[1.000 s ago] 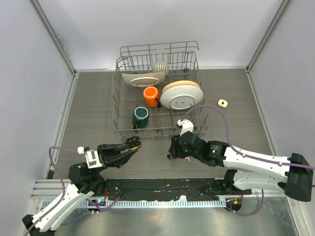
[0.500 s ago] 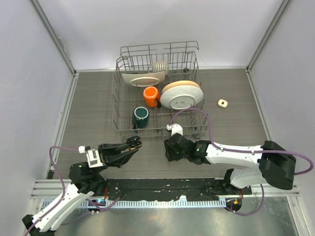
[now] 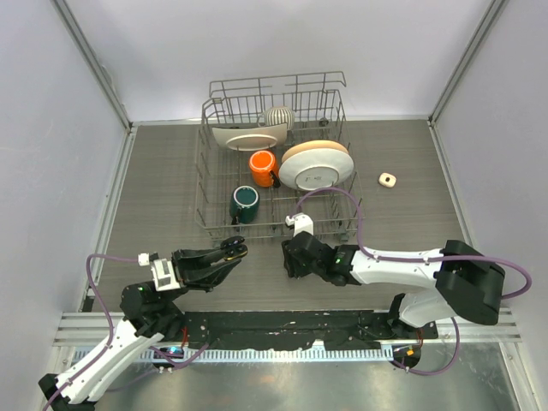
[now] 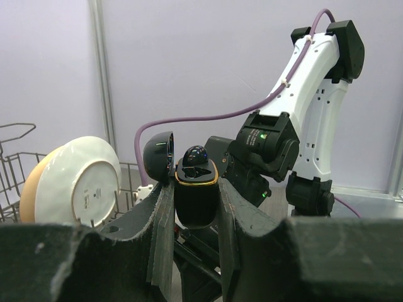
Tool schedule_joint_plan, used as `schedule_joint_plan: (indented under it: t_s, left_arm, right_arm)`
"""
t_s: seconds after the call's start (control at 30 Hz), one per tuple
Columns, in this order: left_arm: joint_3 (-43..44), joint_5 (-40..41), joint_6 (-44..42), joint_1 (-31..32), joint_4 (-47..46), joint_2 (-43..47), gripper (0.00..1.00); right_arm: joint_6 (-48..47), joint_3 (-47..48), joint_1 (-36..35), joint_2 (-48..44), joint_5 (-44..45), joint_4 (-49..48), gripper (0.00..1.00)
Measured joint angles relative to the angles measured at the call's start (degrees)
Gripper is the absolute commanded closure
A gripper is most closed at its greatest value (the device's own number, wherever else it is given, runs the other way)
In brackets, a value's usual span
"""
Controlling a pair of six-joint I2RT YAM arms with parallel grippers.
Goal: Insert the wireless bluetooth earbuds into the charging case
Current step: Pick up the earbud from the center of the board.
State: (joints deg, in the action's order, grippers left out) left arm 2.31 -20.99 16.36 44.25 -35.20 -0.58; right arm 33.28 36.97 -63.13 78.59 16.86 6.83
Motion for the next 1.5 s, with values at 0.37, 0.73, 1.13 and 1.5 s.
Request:
schedule_joint_plan:
  t_s: [0.37,0.73,1.13,1.5]
  left_arm:
    - [0.0,0.0,-0.1,0.0,0.3,0.0,1.00]
    - [0.0,0.0,-0.3,0.0,0.4,0.0,1.00]
    - [0.0,0.0,-0.6,0.0,1.3,0.0,1.00]
    - [0.0,0.0,-0.2,0.0,1.2,0.0,1.00]
  right_arm:
    - [-0.1,-4.1,-3.7,-5.5,1.9,-2.0,0.50]
    - [-2.1,-5.7,-9.2,-8.4,12.9,-7.7,0.49]
    - [-2.2,-10.6,-12.2,-8.7,20.2,-11.3,0.50]
    - [-1.1,-10.4,-12.3,-6.4,19.4,-11.1,0.51]
